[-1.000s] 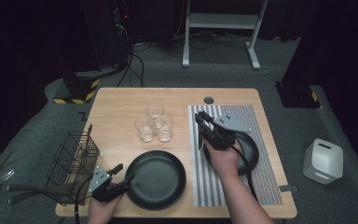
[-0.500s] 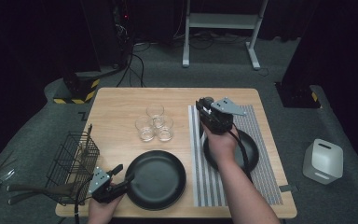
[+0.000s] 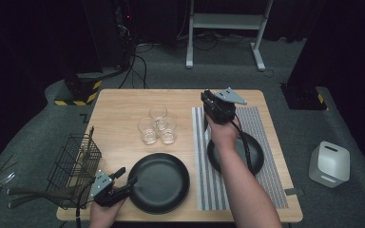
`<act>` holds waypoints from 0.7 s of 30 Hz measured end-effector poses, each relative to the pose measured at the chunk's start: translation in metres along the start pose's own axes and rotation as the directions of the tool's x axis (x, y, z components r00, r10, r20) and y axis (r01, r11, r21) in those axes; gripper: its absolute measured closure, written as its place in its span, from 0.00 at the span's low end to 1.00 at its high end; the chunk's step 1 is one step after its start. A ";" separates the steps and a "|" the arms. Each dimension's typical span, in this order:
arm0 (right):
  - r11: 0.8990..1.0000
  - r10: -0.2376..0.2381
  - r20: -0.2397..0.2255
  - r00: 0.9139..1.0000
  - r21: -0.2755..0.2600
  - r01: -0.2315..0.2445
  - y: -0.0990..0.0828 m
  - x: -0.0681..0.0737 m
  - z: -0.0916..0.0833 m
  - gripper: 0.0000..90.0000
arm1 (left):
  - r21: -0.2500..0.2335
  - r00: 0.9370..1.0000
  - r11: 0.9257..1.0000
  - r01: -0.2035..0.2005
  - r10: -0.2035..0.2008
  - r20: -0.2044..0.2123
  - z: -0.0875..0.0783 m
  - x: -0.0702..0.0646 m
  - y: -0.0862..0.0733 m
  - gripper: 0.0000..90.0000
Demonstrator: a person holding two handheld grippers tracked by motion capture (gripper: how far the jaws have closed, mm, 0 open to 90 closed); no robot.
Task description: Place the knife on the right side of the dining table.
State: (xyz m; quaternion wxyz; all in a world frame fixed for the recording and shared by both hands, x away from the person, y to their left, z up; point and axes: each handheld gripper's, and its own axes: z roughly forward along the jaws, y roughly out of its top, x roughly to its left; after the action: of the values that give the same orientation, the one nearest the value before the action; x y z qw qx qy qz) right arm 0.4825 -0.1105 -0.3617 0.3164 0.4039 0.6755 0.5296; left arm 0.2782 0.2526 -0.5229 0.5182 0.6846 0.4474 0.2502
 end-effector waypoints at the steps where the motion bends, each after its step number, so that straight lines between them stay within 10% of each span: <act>1: 1.000 -0.001 0.007 1.000 0.000 0.001 0.001 -0.001 0.002 0.82 | -0.001 1.000 1.000 0.000 0.000 0.001 0.000 0.000 0.000 0.43; 21: 0.999 0.050 0.060 0.997 -0.003 -0.050 0.007 -0.019 0.035 0.82 | -0.007 1.000 1.000 0.005 -0.005 0.001 0.001 0.001 0.000 0.43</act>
State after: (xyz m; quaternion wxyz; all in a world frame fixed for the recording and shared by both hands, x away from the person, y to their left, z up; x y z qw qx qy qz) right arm 0.5234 -0.1106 -0.3634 0.3235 0.4360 0.6550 0.5256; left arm 0.2795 0.2531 -0.5230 0.5213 0.6820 0.4478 0.2502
